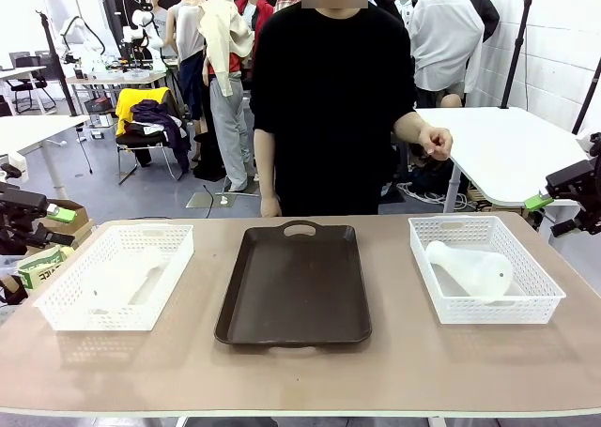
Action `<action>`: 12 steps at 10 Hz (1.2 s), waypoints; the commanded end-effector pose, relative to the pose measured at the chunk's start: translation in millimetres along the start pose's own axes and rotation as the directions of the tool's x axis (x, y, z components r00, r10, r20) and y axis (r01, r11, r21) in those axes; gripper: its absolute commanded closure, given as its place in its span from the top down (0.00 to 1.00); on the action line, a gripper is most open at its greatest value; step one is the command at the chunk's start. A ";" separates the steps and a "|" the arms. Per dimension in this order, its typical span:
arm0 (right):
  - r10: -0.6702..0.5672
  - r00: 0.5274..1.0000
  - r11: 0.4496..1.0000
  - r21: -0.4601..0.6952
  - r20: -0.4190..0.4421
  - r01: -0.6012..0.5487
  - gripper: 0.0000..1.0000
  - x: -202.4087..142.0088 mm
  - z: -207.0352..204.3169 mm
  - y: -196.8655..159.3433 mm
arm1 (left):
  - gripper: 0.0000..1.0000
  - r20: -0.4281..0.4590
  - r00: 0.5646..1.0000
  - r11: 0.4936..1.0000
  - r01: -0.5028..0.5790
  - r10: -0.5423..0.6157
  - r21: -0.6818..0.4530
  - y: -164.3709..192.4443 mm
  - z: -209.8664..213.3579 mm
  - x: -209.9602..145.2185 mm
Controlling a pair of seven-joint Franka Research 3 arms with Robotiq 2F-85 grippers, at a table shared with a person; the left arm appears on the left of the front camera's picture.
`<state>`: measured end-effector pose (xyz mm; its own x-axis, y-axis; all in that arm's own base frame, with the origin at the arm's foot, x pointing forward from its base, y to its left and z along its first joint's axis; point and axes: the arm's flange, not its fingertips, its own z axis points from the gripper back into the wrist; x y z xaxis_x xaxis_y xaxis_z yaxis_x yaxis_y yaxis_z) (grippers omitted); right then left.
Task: Prepare the laboratory tools.
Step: Pick up the Big flask that the person points to.
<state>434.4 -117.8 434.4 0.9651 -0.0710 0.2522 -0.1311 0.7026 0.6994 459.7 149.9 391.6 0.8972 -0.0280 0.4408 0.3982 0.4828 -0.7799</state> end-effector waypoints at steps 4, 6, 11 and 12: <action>0.002 1.000 1.000 0.005 0.004 -0.002 1.00 0.6 -0.2 0.3 | 1.00 -0.005 1.000 1.000 0.002 -0.002 0.003 -0.4 1.6 -0.4; 0.002 1.000 1.000 0.005 0.004 -0.002 1.00 0.6 -0.2 0.3 | 1.00 -0.005 1.000 1.000 0.002 -0.002 0.003 -0.4 1.6 -0.4; 0.002 1.000 1.000 0.005 0.004 -0.002 1.00 0.6 -0.2 0.3 | 1.00 -0.005 1.000 1.000 0.002 -0.002 0.003 -0.4 1.6 -0.4; 0.002 1.000 1.000 0.005 0.004 -0.002 1.00 0.6 -0.2 0.3 | 1.00 -0.005 1.000 1.000 0.002 -0.002 0.003 -0.4 1.6 -0.4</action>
<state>434.4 -117.8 434.4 0.9651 -0.0710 0.2522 -0.1311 0.7026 0.6994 459.8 149.5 391.6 0.8972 -0.0288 0.4408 0.3986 0.4826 -0.7799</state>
